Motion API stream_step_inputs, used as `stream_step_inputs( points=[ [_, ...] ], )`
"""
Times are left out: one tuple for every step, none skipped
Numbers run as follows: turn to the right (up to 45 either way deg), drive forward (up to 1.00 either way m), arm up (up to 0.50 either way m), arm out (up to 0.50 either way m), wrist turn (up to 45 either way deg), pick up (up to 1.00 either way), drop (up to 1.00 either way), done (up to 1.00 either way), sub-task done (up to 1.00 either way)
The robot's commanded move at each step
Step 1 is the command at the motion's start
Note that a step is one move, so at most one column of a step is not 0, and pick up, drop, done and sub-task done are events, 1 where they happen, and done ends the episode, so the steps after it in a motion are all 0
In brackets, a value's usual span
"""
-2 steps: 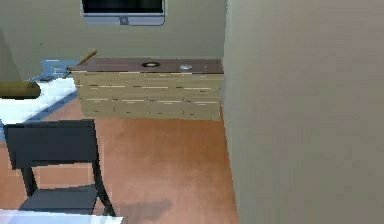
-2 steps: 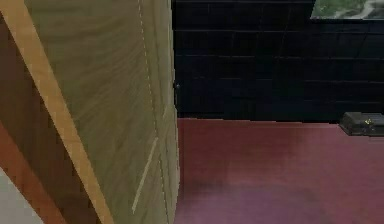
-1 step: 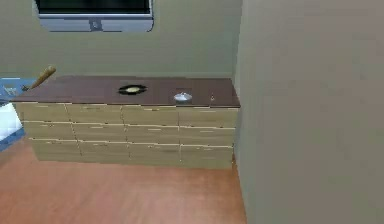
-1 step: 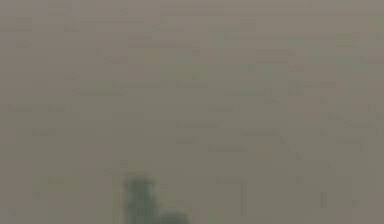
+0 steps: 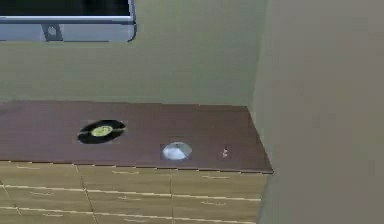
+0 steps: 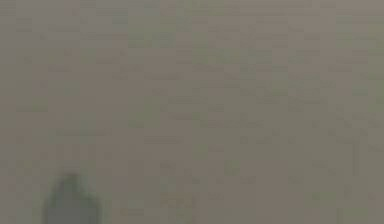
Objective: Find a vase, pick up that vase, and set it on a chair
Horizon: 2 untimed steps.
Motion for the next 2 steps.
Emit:
stream_step_inputs(
  points=[
    [-45.0, 0.00, 0.00, 0.00, 0.0, 0.00, 0.00, 0.00, 0.00],
    [-45.0, 0.00, 0.00, 0.00, 0.0, 0.00, 0.00, 0.00, 0.00]
  ],
)
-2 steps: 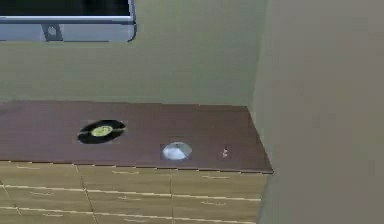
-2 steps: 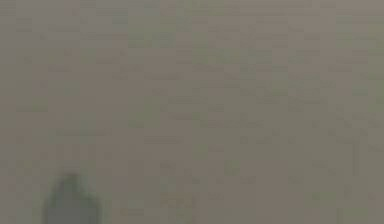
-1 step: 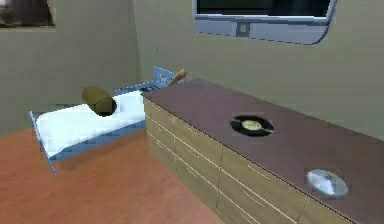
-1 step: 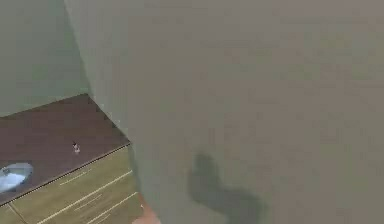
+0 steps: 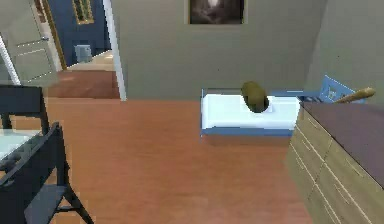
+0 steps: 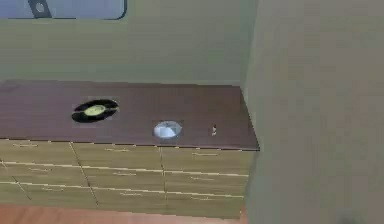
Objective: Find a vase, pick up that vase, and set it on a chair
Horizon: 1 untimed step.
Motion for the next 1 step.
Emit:
stream_step_inputs(
  points=[
    [45.0, 0.00, 0.00, 0.00, 0.0, 0.00, 0.00, 0.00, 0.00]
  ],
)
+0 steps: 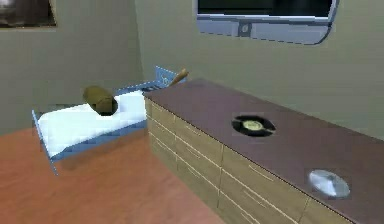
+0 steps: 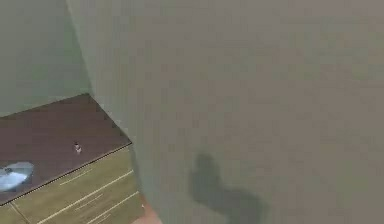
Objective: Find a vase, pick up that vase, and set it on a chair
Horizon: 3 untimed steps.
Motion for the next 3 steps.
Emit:
stream_step_inputs(
  points=[
    [45.0, 0.00, 0.00, 0.00, 0.0, 0.00, 0.00, 0.00, 0.00],
    [12.0, 0.00, 0.00, 0.00, 0.0, 0.00, 0.00, 0.00, 0.00],
    [0.0, 0.55, 0.00, 0.00, 0.0, 0.00, 0.00, 0.00, 0.00]
  ],
)
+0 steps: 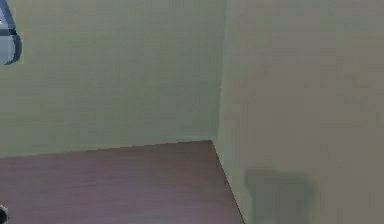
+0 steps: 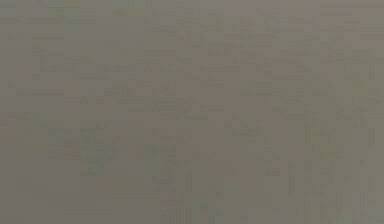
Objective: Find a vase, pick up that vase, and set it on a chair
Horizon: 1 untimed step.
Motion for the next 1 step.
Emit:
stream_step_inputs(
  points=[
    [-45.0, 0.00, 0.00, 0.00, 0.0, 0.00, 0.00, 0.00, 0.00]
  ],
)
